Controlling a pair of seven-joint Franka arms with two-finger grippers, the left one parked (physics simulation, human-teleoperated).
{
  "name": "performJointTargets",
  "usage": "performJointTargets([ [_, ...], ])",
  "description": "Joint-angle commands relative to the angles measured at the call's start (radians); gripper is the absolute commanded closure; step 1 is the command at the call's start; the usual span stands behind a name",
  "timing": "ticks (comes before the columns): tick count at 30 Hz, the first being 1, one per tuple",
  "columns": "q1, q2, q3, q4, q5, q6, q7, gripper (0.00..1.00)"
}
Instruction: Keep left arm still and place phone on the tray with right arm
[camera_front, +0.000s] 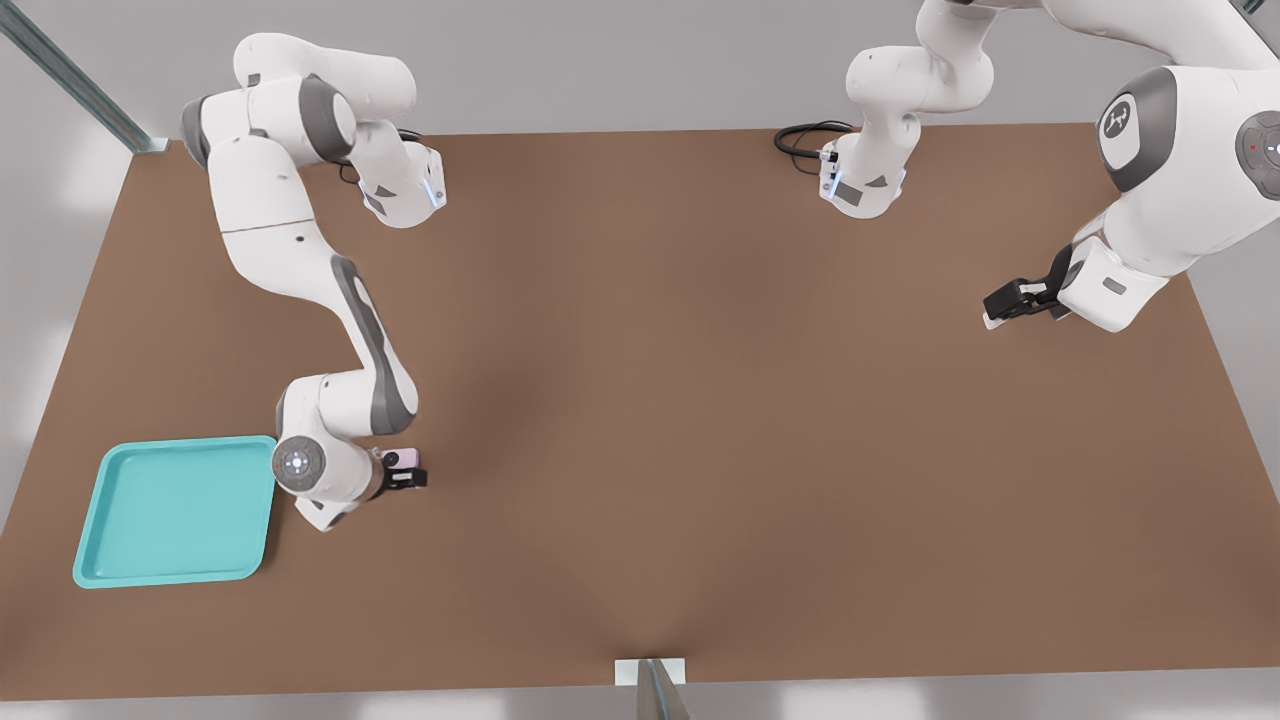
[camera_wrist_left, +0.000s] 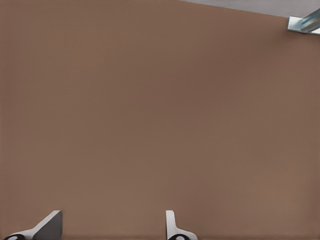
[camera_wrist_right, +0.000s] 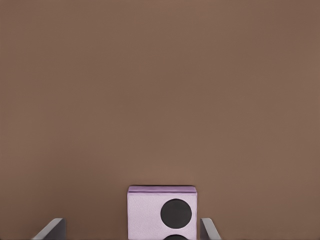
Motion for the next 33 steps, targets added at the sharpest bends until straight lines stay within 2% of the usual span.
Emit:
performJointTargets([
  [1, -0.052, -0.02, 0.052, -0.044, -0.008, 0.113, -0.039, 0.0],
  [2, -0.047, -0.049, 0.054, -0.11, -0.033, 0.171, -0.039, 0.0],
  [11, -0.063, -0.057, 0.052, -0.231, -0.1, 0.291, -0.027, 0.0],
  [19, -0.07, -0.013, 0.051, -0.23, -0.1, 0.355, -0.027, 0.0],
  [33, -0.075, -0.008, 0.052, -0.251, -0.1, 0.357, -0.021, 0.0],
])
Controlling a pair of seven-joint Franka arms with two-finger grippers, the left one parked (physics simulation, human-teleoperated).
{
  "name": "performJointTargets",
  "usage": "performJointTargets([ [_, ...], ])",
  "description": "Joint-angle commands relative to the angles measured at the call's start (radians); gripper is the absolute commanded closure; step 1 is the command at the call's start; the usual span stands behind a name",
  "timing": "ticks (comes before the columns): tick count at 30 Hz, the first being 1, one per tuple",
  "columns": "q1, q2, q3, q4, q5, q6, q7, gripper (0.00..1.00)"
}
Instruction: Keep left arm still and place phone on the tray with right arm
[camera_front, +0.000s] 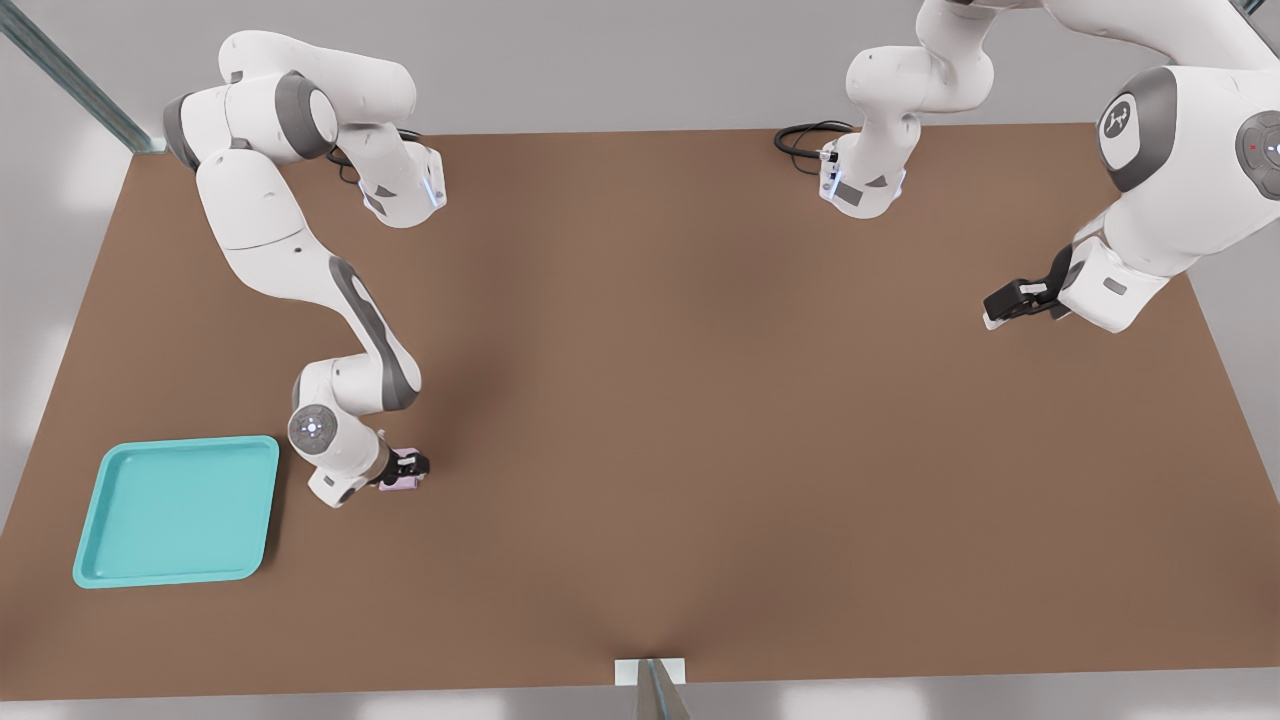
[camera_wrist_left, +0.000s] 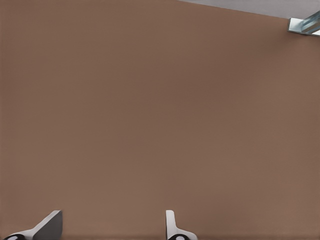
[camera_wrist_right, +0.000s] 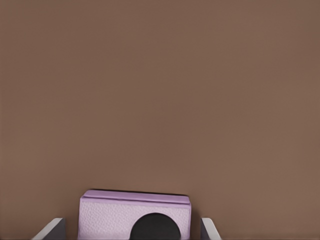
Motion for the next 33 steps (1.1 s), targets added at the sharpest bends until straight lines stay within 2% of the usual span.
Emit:
performJointTargets([
  [1, 0.0, 0.0, 0.0, -0.001, 0.003, 0.004, -0.005, 0.0],
  [4, 0.0, 0.0, 0.0, -0.003, 0.003, 0.004, -0.005, 0.13],
  [15, 0.002, 0.007, 0.0, -0.003, 0.005, 0.004, -0.005, 0.15],
  [18, 0.002, 0.007, 0.0, -0.003, 0.005, 0.004, -0.005, 0.25],
  [27, -0.015, -0.054, 0.005, 0.004, 0.003, -0.054, -0.025, 0.26],
  [33, -0.159, -0.083, 0.005, 0.014, 0.002, -0.097, -0.285, 0.26],
])
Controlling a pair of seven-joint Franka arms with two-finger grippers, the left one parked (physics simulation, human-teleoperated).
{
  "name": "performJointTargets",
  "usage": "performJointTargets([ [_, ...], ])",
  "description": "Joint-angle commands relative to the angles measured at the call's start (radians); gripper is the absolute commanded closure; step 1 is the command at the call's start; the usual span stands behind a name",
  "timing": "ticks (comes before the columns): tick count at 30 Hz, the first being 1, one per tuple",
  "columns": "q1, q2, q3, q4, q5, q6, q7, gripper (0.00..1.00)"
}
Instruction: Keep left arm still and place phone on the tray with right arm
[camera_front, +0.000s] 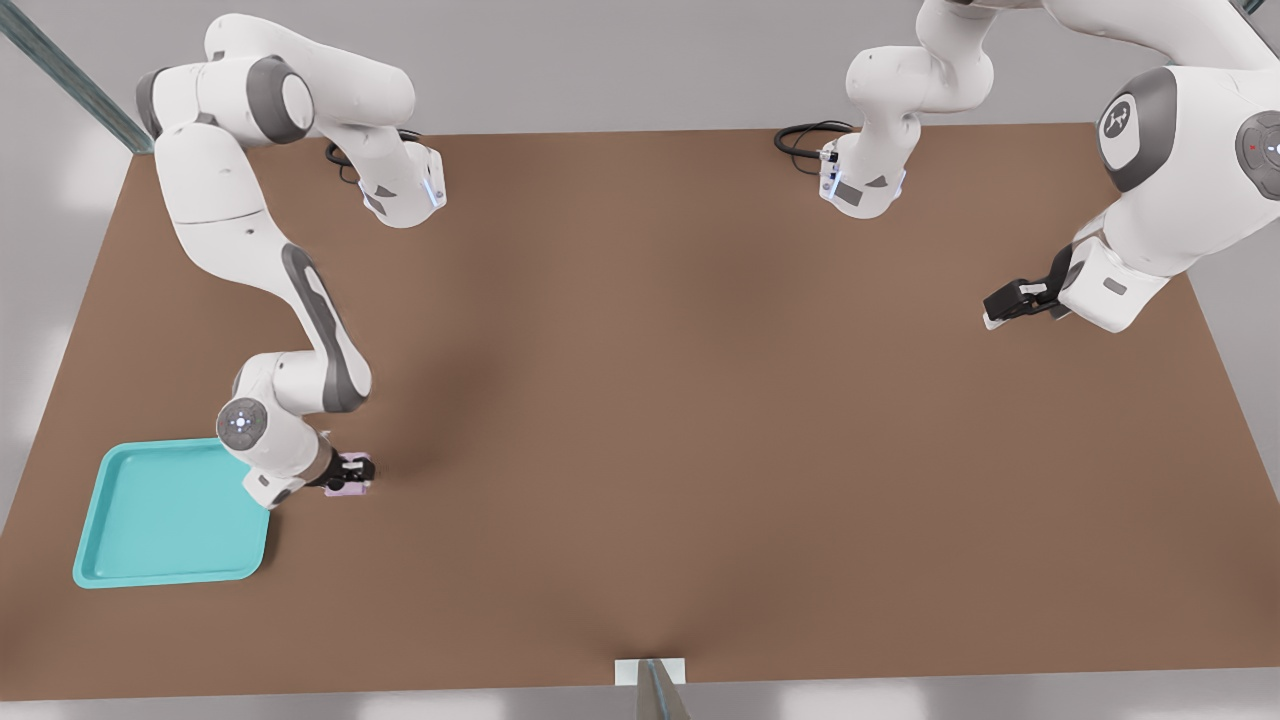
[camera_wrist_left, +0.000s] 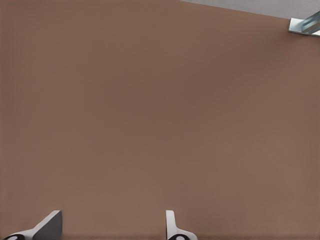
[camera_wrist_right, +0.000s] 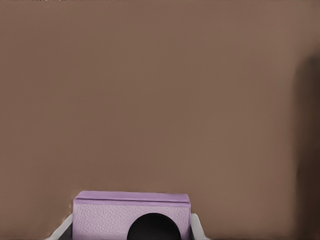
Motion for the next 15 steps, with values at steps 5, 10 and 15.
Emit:
performJointTargets([
  [5, -0.168, -0.009, 0.003, 0.081, -0.005, -0.137, -0.446, 0.26],
  [10, -0.269, 0.014, 0.003, 0.136, -0.001, -0.137, -0.581, 0.26],
  [15, -0.326, 0.198, -0.009, 0.4, 0.091, -0.292, -0.8, 0.26],
])
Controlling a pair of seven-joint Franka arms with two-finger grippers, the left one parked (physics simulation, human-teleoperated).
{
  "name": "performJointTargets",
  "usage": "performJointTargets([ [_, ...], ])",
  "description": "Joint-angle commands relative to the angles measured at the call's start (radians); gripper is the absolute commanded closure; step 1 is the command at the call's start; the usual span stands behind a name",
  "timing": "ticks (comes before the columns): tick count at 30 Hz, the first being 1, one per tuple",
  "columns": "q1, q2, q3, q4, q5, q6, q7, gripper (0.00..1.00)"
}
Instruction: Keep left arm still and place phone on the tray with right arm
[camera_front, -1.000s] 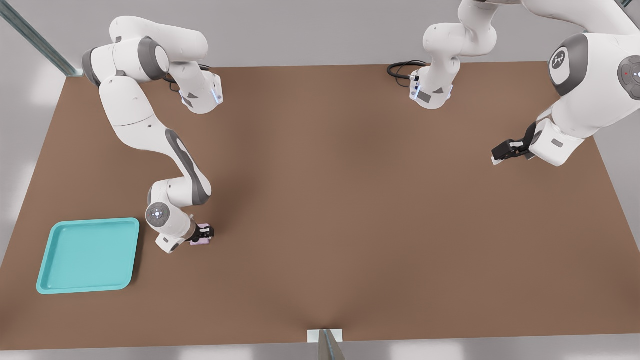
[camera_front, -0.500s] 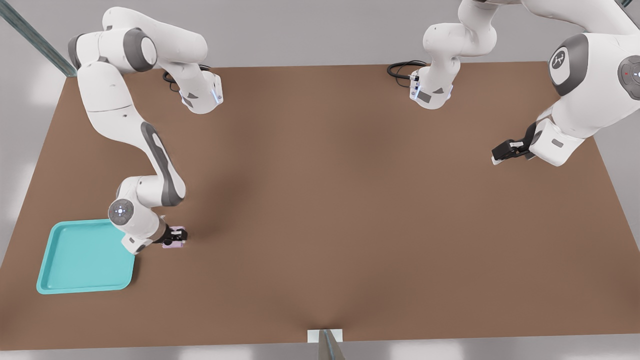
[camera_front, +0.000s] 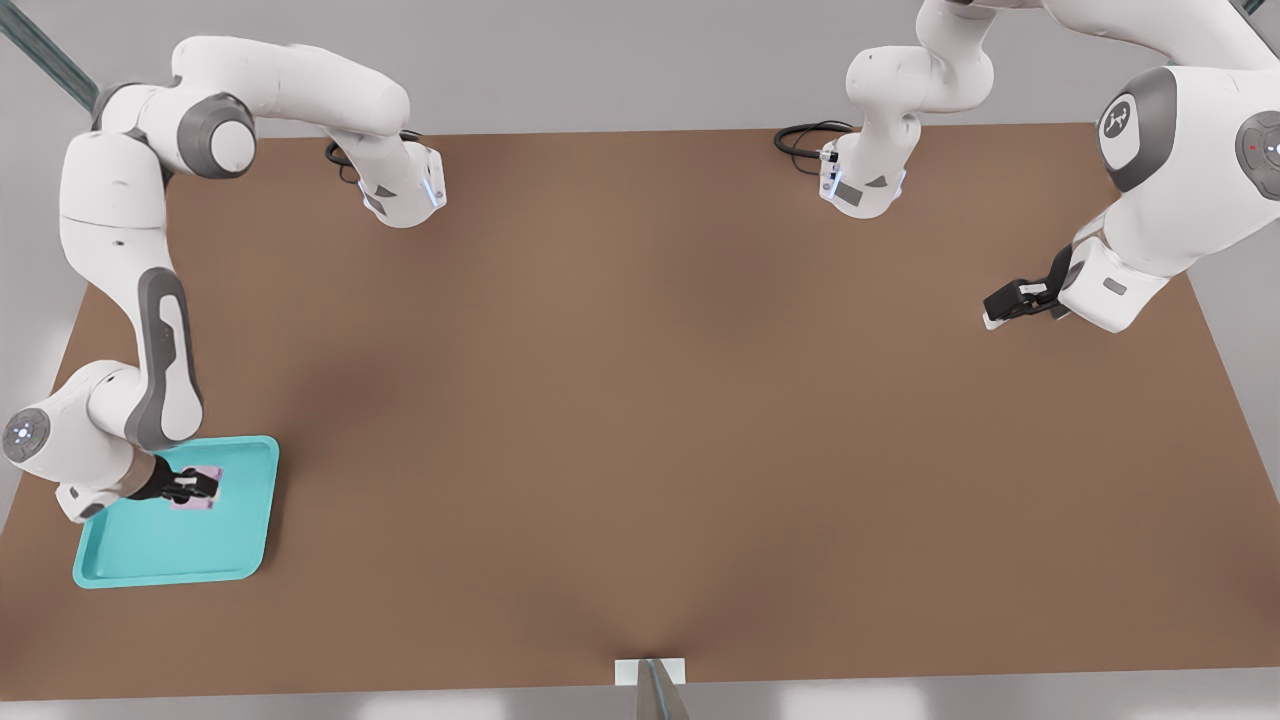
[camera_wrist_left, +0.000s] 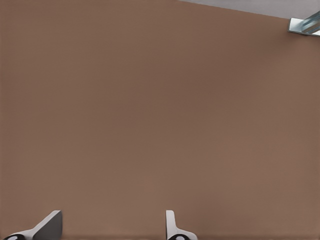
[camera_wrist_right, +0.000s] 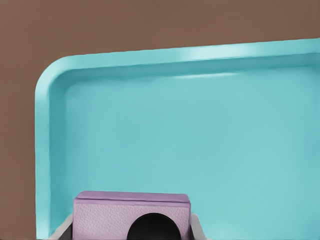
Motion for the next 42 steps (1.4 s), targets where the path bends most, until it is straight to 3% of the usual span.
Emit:
performJointTargets([
  [1, -0.015, 0.027, 0.001, 0.027, 0.018, -0.092, -0.462, 0.26],
  [3, -0.017, 0.033, 0.0, 0.026, 0.02, -0.089, -0.466, 0.25],
  [4, -0.017, 0.035, 0.0, 0.026, 0.02, -0.082, -0.464, 0.09],
  [5, -0.017, 0.036, 0.0, 0.024, 0.021, -0.081, -0.463, 0.0],
  [10, 0.005, 0.004, 0.021, 0.029, 0.016, -0.09, -0.397, 0.0],
  [11, 0.02, -0.074, 0.064, 0.029, 0.01, -0.148, -0.315, 0.0],
  [15, 0.319, -0.386, 0.102, 0.037, -0.046, -0.472, 0.318, 0.0],
  [19, 0.328, -0.505, 0.147, 0.086, -0.091, -0.604, 0.354, 0.0],
  [20, 0.343, -0.617, 0.129, -0.015, -0.073, -0.601, 0.375, 0.0],
  [21, 0.412, -0.626, 0.065, -0.008, -0.073, -0.656, 0.432, 0.0],
  [22, 0.554, -0.626, -0.109, 0.007, -0.019, -0.696, 0.435, 0.0],
  [24, 0.555, -0.726, -0.111, -0.046, -0.016, -0.694, 0.438, 0.0],
  [28, 0.561, -0.743, -0.115, -0.081, 0.015, -0.687, 0.535, 0.0],
  [42, 0.563, -0.746, -0.123, -0.086, 0.009, -0.71, 0.418, 0.0],
])
